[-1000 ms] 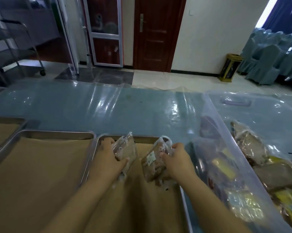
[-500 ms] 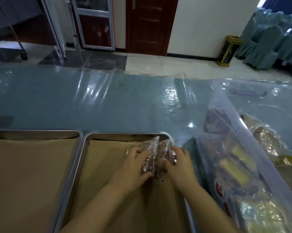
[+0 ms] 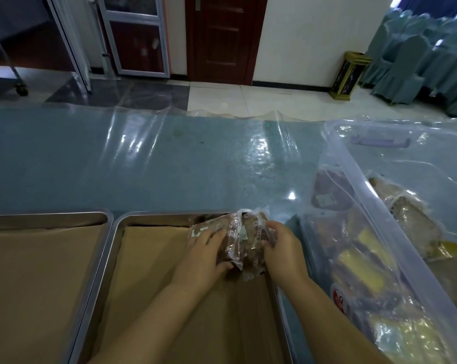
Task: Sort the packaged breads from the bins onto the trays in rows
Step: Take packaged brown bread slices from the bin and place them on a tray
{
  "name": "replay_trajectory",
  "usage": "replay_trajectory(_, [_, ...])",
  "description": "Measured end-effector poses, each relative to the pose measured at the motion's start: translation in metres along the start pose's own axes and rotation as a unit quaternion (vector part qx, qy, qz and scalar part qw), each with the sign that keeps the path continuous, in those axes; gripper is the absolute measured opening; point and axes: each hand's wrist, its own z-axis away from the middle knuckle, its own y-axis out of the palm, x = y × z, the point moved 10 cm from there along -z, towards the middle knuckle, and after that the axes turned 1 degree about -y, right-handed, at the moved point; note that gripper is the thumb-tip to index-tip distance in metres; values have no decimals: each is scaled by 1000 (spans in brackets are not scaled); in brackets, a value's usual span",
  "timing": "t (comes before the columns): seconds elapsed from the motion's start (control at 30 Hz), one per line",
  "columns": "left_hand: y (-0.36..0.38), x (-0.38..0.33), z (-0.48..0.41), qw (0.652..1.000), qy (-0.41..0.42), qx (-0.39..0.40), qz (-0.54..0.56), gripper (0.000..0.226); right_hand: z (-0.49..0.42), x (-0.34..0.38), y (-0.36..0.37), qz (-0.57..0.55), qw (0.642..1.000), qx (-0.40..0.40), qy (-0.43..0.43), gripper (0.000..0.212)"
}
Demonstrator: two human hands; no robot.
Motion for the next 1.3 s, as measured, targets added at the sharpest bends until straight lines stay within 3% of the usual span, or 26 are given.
replay_trajectory(0.23, [3,-1,6,1000,-5,21,-7,88,-5,8,-1,144,988,44,-21,39])
replay_trajectory(0.43, [-36,-18,43,999,10,-20,28,65,33,53,-37,216,973,29,-76,36])
replay_trajectory(0.7, [-141,-106,109,982,108,-154,31,24,128,130,-114,171,969,33,-175,23])
replay_trajectory(0.87, [-183,-189,147,963,191,-180,67,17,173,156,-187,137,966,9,-220,27])
replay_trajectory(1.0, [-181,-250,159,960,240,-138,44,34,179,137,-246,119,971,-8,-206,26])
replay_trajectory(1.13, [-160,-305,149,956,271,-109,13,29,160,89,-302,152,974,-23,-166,23])
replay_trajectory(1.3, [-106,-359,108,962,255,-52,-83,32,112,20,-342,268,956,41,-114,29])
